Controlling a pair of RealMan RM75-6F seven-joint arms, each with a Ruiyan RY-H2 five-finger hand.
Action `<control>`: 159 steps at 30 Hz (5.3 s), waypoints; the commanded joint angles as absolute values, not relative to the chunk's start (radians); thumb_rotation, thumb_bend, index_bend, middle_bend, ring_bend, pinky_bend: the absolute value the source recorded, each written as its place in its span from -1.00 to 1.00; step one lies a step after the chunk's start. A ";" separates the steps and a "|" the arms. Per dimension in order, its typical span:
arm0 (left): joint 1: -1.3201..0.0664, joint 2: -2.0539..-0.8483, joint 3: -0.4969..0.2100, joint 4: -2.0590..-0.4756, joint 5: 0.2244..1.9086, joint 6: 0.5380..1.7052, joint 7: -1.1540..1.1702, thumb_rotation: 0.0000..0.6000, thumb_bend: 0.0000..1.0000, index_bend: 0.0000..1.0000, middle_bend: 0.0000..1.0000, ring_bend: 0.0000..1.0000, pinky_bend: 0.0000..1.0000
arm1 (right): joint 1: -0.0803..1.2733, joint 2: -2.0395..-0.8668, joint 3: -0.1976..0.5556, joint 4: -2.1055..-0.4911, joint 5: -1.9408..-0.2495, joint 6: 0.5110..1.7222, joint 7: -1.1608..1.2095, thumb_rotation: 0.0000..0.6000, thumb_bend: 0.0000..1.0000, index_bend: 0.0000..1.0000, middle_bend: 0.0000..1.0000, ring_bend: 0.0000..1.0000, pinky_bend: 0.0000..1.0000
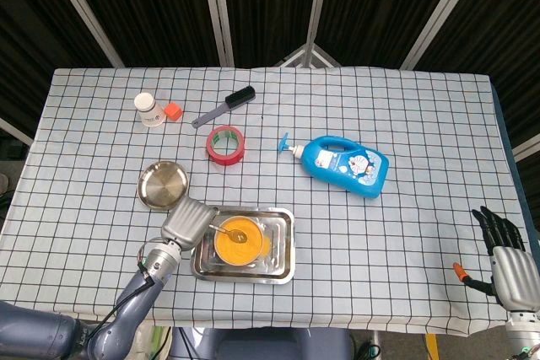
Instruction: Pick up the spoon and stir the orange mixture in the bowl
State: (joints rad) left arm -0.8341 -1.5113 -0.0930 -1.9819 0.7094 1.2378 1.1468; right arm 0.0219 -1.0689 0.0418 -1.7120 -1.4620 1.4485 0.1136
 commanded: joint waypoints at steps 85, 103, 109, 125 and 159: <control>-0.971 -1.577 0.008 -1.852 0.759 1.306 1.204 1.00 0.50 0.37 1.00 1.00 1.00 | 0.021 -1.066 0.041 -1.717 -1.463 1.449 0.124 1.00 -0.38 -1.00 -1.00 -1.00 -1.00; -1.025 -1.540 0.161 -1.668 1.178 1.211 1.362 1.00 0.49 0.51 1.00 1.00 1.00 | 0.021 -1.065 0.041 -1.719 -1.461 1.447 0.129 1.00 -0.38 -1.00 -1.00 -1.00 -1.00; -1.038 -1.542 0.155 -1.640 1.244 1.174 1.381 1.00 0.48 0.51 1.00 1.00 1.00 | 0.022 -1.065 0.041 -1.720 -1.462 1.446 0.129 1.00 -0.38 -1.00 -1.00 -1.00 -1.00; -1.086 -1.574 0.101 -1.582 1.366 1.057 1.505 1.00 0.48 0.53 1.00 1.00 1.00 | 0.022 -1.061 0.040 -1.722 -1.465 1.446 0.142 1.00 -0.38 -1.00 -1.00 -1.00 -1.00; -1.031 -1.591 0.058 -1.629 1.336 0.974 1.524 1.00 0.48 0.54 1.00 1.00 1.00 | 0.022 -1.063 0.041 -1.721 -1.465 1.448 0.143 1.00 -0.38 -1.00 -1.00 -1.00 -1.00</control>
